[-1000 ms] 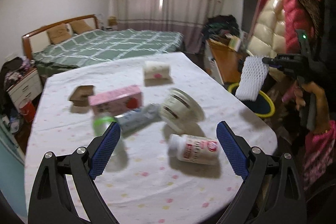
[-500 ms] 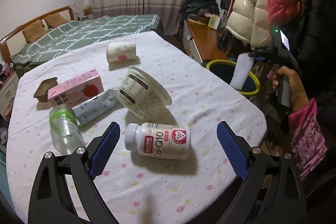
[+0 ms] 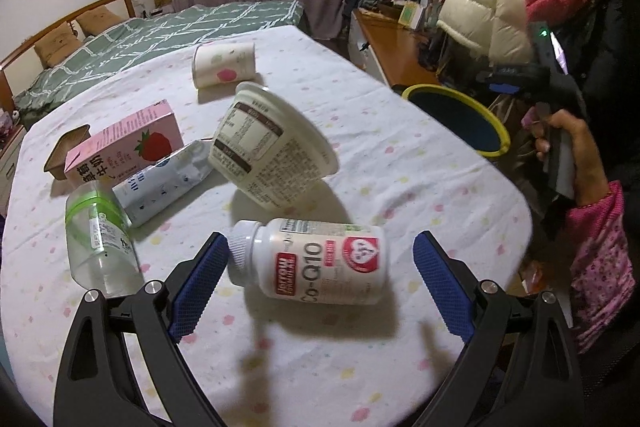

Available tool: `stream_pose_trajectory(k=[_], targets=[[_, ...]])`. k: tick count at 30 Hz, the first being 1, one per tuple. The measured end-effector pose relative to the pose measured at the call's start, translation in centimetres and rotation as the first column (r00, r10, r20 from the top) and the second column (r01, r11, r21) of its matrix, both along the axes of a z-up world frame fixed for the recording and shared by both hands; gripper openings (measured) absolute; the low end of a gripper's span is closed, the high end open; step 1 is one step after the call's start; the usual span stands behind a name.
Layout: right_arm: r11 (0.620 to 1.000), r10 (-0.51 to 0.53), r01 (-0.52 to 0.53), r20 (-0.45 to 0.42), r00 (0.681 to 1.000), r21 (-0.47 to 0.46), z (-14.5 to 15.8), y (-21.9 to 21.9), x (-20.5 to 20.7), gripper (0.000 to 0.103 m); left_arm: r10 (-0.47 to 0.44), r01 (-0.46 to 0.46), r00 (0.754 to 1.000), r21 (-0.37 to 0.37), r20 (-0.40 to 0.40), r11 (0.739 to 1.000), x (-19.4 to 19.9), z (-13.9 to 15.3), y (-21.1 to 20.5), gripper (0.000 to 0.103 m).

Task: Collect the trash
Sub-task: 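Carry the foam net over the bin and open the right gripper, then grasp the white supplement bottle with the left gripper and drop it into the bin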

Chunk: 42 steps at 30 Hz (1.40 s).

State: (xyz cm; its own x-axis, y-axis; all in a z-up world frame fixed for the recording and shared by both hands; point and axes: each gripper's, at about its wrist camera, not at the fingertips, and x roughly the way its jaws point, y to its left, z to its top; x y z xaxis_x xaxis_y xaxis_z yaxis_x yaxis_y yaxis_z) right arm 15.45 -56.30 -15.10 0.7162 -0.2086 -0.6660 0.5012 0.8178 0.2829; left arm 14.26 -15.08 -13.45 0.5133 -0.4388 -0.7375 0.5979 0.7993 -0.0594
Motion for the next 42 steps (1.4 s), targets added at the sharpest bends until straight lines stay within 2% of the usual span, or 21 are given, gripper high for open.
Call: stream_pose_trajectory(k=[13,15,17,27,34,38,42], targets=[[0.998,0.051,-0.051,-0.022,0.998,0.029,-1.0,1.3,0.9,0.035,-0.027,0.028,0.999,0.063,-0.022,0.998,1.8,-1.9,-0.5,0.092],[0.998,0.057,-0.056,-0.023,0.998,0.031,-1.1,1.5,0.9,0.035,-0.033,0.034,0.999,0.056,-0.023,0.998,1.9,-1.9,-0.6,0.091],[0.998,0.062,-0.061,-0.023,0.998,0.033,-1.1,1.5,1.0,0.035,-0.039,0.040,0.999,0.042,-0.027,0.998,1.9,-1.8,-0.6,0.084],[0.996,0.087,-0.087,-0.002,0.996,0.036,-0.6,2.0,0.0,0.035,-0.107,0.109,0.993,0.045,-0.043,0.993,0.1,-0.7,-2.4,0.083],[0.997,0.067,-0.067,0.014,0.998,-0.032,0.7,2.2,-2.4,0.035,-0.170,0.170,0.985,-0.001,-0.017,0.985,0.8,1.6,-6.6,0.083],[0.997,0.033,-0.033,-0.002,0.999,-0.068,0.7,1.6,-4.0,0.035,-0.214,0.213,0.976,-0.036,-0.032,0.976,3.0,2.2,-11.4,0.083],[0.997,-0.009,0.007,-0.017,1.000,-0.080,0.2,0.2,-5.7,0.038,-0.254,0.253,0.966,-0.037,-0.055,0.967,4.5,1.7,-17.1,0.083]])
